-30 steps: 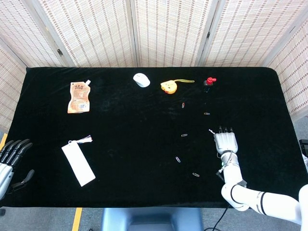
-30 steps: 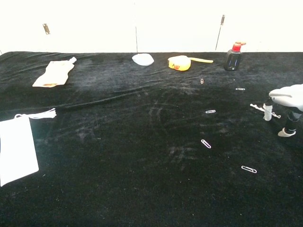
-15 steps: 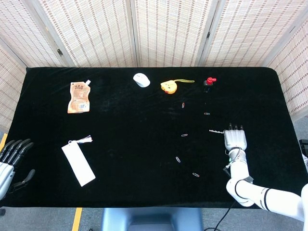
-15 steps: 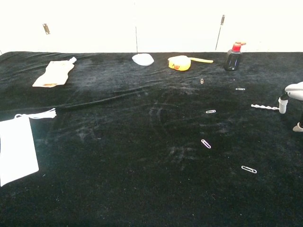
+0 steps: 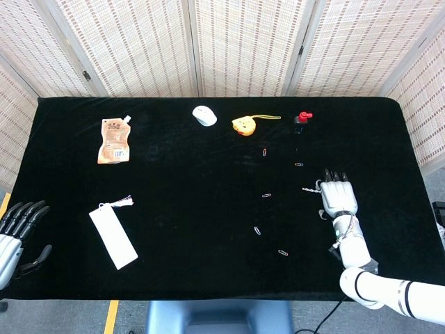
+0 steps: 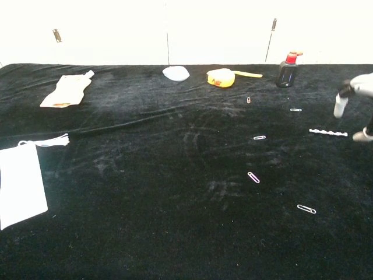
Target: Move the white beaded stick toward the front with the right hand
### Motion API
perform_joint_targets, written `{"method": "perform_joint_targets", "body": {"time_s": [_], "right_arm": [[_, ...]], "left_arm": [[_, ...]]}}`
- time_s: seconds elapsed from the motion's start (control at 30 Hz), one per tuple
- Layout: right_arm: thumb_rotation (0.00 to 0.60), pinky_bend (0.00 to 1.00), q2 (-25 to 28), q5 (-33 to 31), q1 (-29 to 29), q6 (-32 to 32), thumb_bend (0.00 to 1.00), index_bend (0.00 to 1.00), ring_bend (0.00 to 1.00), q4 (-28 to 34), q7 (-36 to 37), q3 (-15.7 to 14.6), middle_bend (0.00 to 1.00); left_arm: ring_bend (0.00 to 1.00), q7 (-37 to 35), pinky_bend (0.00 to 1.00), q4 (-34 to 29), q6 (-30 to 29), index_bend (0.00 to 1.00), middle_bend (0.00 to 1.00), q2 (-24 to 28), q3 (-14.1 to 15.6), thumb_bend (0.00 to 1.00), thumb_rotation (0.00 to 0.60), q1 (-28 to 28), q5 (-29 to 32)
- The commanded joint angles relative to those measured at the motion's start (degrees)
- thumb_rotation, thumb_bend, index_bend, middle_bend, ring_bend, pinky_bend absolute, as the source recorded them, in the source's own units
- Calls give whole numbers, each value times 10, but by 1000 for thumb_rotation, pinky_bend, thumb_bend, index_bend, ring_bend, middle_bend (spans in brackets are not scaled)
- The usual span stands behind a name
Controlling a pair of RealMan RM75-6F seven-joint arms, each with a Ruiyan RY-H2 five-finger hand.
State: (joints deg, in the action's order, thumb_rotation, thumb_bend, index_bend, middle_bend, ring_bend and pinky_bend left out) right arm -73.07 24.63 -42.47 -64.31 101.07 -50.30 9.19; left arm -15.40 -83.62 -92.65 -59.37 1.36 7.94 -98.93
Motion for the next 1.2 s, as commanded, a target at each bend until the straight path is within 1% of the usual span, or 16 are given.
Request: {"method": "perform_joint_targets", "body": {"time_s": [0.03,0.1,0.27,0.57,0.77,1.0,1.13,1.2], "right_arm": [[600,0,-36,55,2,-42,291,298,0,-35,20,-4,0],[600,0,-63,67,0,-43,291,325,0,-70,29,-3,0],[600,0,-106,51,-19,-28,291,374,0,-140,20,8,0],[600,0,-168,53,-40,-10,291,426,0,-233,2,10,0],[600,0,-196,52,-40,1,291,441,0,-279,-1,11,0],[600,0,-219,38,-45,39,290,449,0,-331,-4,19,0],[600,0,-228,38,-47,51,291,464,0,-347,-3,23,0],[600,0,-231,39,-48,55,292,467,0,-352,-4,24,0]], "left_arm": [[80,1,50,-1,1,0,80,0,0,463,600,1,-1],[80,-1,50,0,2,0,80,1,0,463,600,1,1],[80,-14,50,3,2,0,80,5,-2,463,600,1,6],[83,-36,50,12,-7,8,79,7,0,468,600,-3,6],[84,-47,50,18,-15,11,79,8,0,469,600,-7,5],[83,-55,49,22,-19,11,79,8,0,477,600,-9,4],[83,-56,49,23,-18,10,79,8,-1,477,600,-8,6],[84,-56,49,23,-17,11,79,8,0,493,600,-8,7]]}}
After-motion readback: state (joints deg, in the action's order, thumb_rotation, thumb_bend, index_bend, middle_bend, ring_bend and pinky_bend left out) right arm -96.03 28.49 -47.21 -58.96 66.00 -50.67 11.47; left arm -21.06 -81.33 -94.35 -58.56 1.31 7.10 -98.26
